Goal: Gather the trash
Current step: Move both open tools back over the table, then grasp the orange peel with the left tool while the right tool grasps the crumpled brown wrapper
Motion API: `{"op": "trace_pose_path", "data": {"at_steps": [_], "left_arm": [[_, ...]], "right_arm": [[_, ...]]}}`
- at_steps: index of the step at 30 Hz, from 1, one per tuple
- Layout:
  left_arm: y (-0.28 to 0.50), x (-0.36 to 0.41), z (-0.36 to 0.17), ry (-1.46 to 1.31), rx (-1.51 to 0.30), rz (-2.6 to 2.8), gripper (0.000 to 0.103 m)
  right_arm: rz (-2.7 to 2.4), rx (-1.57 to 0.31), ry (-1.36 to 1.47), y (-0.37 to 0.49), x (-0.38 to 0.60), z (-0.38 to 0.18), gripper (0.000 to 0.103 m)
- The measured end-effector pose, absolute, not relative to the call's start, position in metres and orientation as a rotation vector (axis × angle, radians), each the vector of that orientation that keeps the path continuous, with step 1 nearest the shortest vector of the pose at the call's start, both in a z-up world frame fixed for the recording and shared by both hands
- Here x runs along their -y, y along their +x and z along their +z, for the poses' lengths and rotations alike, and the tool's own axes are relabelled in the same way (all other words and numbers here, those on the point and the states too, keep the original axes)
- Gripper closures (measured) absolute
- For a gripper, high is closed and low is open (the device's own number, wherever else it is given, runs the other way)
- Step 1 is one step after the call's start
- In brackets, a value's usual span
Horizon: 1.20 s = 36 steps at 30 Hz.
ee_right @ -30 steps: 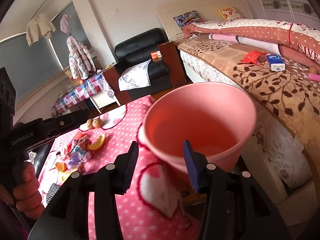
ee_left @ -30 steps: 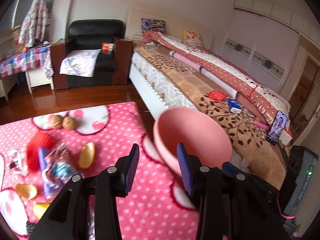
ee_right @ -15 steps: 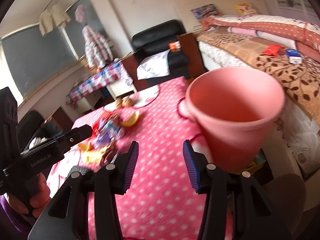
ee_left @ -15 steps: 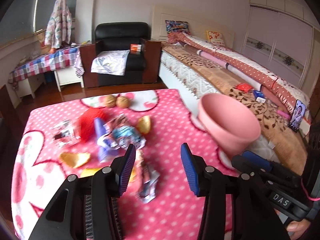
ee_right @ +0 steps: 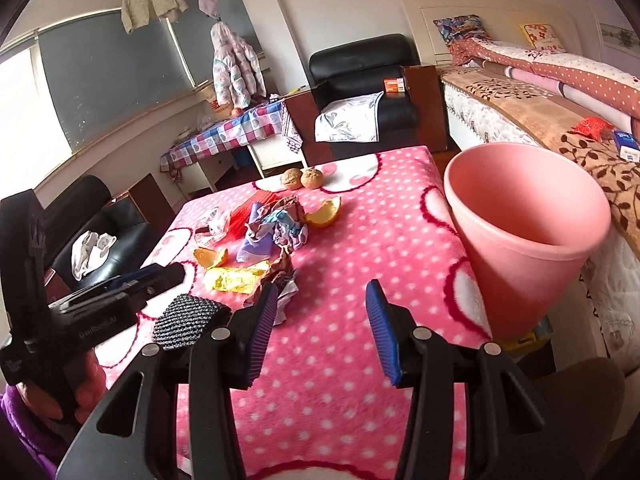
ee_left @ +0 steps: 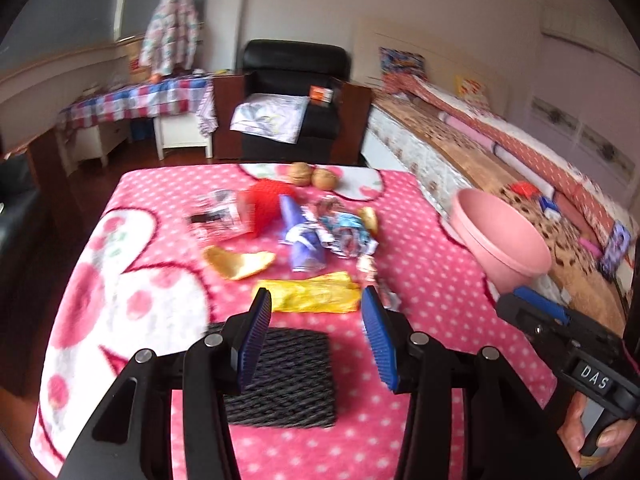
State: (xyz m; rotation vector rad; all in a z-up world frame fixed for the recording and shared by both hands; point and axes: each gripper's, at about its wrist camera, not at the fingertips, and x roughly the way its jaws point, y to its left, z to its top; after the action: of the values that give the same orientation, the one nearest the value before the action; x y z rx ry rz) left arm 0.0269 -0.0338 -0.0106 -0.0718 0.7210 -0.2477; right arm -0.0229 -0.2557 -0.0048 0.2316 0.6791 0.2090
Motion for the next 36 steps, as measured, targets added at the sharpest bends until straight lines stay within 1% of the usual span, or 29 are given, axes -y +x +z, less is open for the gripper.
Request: {"op": "trace_pose_path", "data": {"at_steps": [5,8,11,22,23,27,28,31,36], "left_arm": [[0.021,0.013,-0.013,-0.146,-0.719,-0.202,0.057],[0.021,0.006,-0.012,-0.161,-0.713,-0.188,0.052],[0.022,-0.007,-0.010,-0.174,-0.699,-0.132,0.052],[0.045,-0.044,-0.023,-0.188,-0.766,-0.088,0.052],[0.050,-0.044,-0.022,-0.187,-0.763,-0.100,0.053],[0.073,-0.037,-0.022,-0.155,-0.772,-0.126,0.063],[0.081,-0.035,-0.023,-0.143,-0.780,-0.126,0.064],[0.103,-0.032,-0.034,-0.122,-0.823,-0.116,0.064],[0.136,-0.036,-0.056,-0.170,-0.921,-0.125,0.066]], "right_arm": [[0.243,-0.712,0.188,-0.018,0.241,-0.006,0.056],[0.273,-0.728,0.170,-0.014,0.234,-0.007,0.056],[0.332,-0.752,0.172,-0.011,0.228,-0.010,0.056],[0.373,-0.800,0.165,0.002,0.222,-0.019,0.056],[0.373,-0.801,0.161,0.003,0.222,-0.019,0.056],[0.365,-0.804,0.129,0.014,0.218,-0.018,0.056],[0.360,-0.808,0.123,0.017,0.216,-0.019,0.056],[0.360,-0.842,0.132,0.028,0.212,-0.022,0.056],[0.354,-0.894,0.177,0.045,0.211,-0.029,0.056]]}}
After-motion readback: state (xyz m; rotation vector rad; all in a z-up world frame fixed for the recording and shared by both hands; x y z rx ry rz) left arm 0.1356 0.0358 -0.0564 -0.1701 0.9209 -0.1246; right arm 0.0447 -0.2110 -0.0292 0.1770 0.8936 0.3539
